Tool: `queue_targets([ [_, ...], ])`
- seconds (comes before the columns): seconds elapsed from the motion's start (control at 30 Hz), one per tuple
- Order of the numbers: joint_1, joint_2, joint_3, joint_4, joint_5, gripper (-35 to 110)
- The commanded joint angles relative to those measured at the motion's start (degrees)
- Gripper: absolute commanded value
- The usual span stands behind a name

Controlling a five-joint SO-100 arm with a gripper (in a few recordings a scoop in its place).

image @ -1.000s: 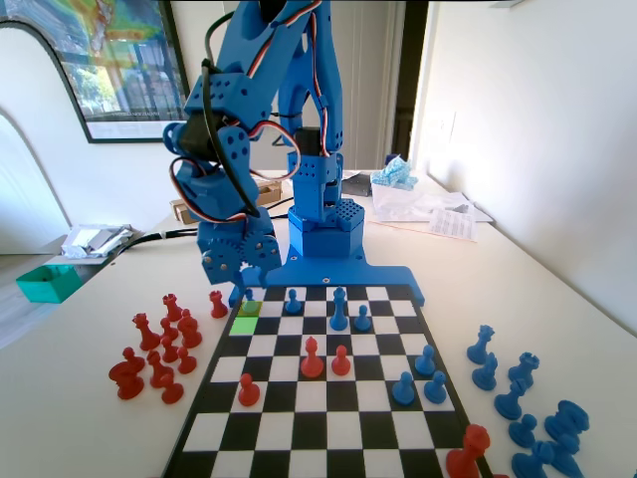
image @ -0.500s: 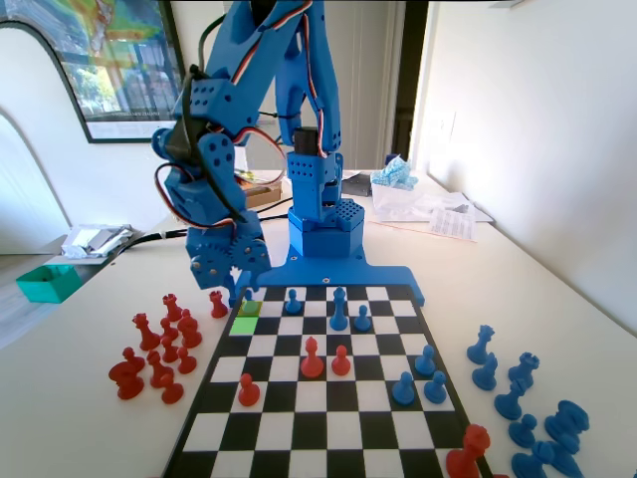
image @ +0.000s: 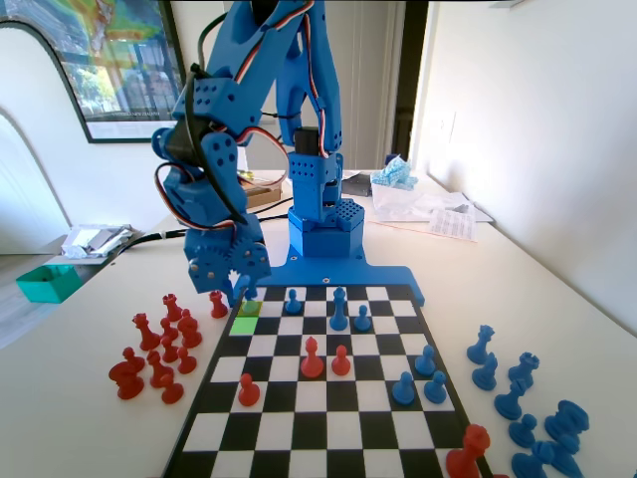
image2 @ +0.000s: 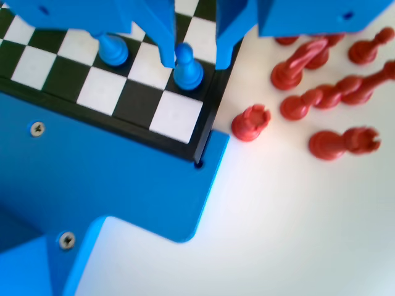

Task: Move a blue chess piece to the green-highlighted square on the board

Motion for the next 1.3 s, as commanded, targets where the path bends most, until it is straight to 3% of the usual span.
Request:
queue_targets([
  [0.0, 0.44, 1.05, -1.05, -1.05, 0.18, 12],
  [0.73, -0.88, 1.05, 6.24, -8.53, 0.44, 12],
  [1.0, -0.88, 1.23, 5.45, -6.77, -0.62, 1],
  [1.27, -0.53, 1.41, 3.34, -2.99, -1.14, 1],
])
